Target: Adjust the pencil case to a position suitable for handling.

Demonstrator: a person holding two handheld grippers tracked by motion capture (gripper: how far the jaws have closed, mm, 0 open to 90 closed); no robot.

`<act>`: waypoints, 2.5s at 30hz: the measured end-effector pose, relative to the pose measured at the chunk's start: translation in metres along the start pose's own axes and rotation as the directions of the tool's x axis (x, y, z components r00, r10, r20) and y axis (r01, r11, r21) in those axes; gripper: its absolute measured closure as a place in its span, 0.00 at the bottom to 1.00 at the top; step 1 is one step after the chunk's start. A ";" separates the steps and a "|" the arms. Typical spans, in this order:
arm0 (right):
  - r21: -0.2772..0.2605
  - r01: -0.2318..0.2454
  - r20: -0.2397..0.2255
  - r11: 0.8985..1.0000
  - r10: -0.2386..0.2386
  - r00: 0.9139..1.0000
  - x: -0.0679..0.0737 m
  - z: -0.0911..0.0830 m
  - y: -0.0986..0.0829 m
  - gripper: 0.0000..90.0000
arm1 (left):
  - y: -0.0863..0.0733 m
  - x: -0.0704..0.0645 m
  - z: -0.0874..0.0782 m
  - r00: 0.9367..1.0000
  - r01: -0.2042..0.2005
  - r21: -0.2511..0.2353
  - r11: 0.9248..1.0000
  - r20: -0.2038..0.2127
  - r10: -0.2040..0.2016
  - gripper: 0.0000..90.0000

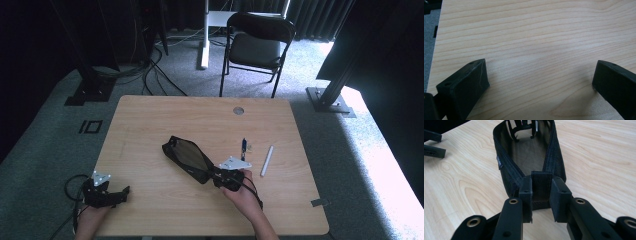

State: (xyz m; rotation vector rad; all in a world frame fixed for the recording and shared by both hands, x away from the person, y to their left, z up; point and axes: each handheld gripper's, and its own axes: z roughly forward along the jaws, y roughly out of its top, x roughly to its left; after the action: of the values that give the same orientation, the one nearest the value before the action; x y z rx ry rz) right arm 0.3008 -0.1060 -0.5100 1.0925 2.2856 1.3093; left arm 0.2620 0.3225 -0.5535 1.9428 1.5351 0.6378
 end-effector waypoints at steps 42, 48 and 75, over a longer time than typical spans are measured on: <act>0.038 -0.026 0.038 0.999 0.024 0.999 -0.035 -0.095 -0.057 0.81 | 0.000 0.000 0.000 1.000 0.000 0.000 1.000 0.000 0.000 0.01; 0.046 -0.020 0.051 0.999 0.018 0.999 -0.035 -0.108 -0.063 0.81 | 0.000 0.000 0.000 1.000 0.000 0.000 1.000 0.000 0.000 0.01; 0.050 -0.043 0.107 0.998 0.037 0.994 -0.048 -0.146 -0.085 0.81 | 0.000 0.000 0.000 1.000 0.000 0.000 1.000 0.000 0.000 0.01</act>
State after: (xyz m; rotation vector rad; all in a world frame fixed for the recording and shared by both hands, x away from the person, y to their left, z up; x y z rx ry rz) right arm 0.2094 -0.2557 -0.5068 1.2009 2.2428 1.1827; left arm 0.2620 0.3226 -0.5535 1.9422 1.5353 0.6377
